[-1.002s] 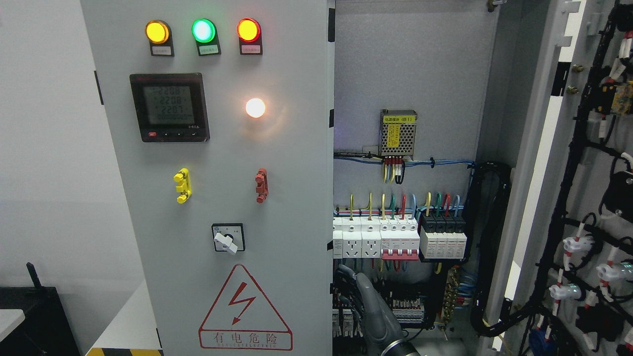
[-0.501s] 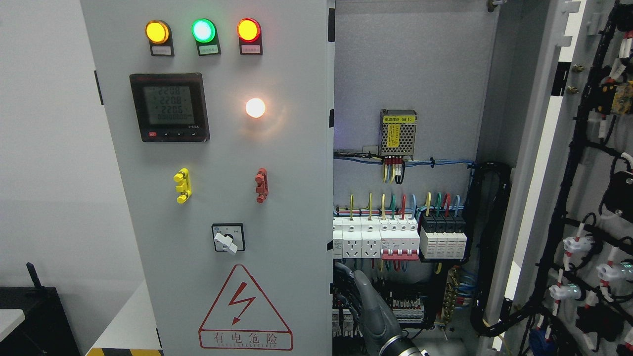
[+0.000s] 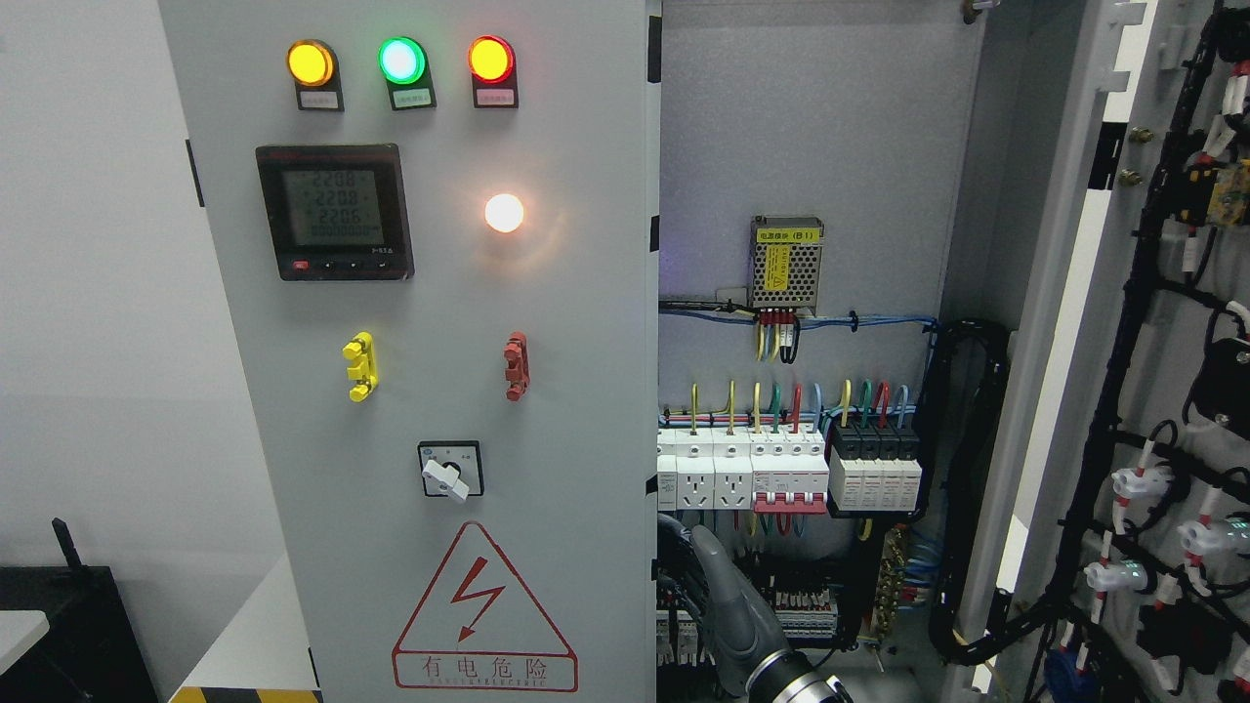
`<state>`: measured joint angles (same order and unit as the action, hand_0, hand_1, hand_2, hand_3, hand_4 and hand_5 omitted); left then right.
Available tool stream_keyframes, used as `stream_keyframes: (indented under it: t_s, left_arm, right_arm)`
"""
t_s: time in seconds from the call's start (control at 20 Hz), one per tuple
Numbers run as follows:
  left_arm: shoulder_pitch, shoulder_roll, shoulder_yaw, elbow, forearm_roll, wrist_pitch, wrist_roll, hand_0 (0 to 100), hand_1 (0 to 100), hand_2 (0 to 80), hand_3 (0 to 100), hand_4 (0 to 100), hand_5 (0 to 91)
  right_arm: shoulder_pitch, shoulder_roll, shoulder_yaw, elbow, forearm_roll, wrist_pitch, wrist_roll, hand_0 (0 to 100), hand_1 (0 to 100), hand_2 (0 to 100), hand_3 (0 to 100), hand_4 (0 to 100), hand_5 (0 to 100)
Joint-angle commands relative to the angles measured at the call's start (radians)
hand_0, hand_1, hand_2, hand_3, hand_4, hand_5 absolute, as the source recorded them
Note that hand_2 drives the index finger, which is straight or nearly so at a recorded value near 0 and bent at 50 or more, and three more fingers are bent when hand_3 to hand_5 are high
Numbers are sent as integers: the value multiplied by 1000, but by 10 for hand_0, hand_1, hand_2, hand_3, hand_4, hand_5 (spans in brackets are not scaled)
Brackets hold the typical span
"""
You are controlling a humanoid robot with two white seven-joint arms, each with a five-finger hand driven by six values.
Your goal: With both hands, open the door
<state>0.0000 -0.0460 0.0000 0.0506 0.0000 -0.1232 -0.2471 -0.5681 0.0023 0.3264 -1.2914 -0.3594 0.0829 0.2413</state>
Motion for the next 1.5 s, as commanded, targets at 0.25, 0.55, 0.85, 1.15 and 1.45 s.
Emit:
stream_keyframes:
  t_s: [0.25, 0.55, 0.85, 1.15, 1.45]
  left_arm:
    - [11, 0, 2, 0, 23, -1, 0, 0, 0, 0, 0, 30, 0]
    - [9, 0, 2, 0, 23, -1, 0, 0, 0, 0, 0, 30, 0]
    - [9, 0, 2, 0, 23, 1, 0, 0, 0, 0, 0, 30, 0]
    - [11, 0, 2, 0, 23, -1, 0, 0, 0, 0, 0, 30, 0]
    - [9, 0, 2, 0, 23, 1, 0, 0, 0, 0, 0, 30, 0]
  right_arm:
    - [-26, -44, -13, 69, -3, -2, 36, 106, 0, 0, 0, 0, 0]
    - [-36, -50, -12, 90, -56, 0, 104, 106, 0, 0, 0, 0, 0]
    - [-41, -51, -13, 103, -56, -3, 127, 106, 0, 0, 0, 0, 0]
    - [-47, -51, -13, 103, -58, -3, 138, 106, 0, 0, 0, 0, 0]
    - [-47, -51, -13, 98, -85, -6, 190, 106, 0, 0, 0, 0, 0]
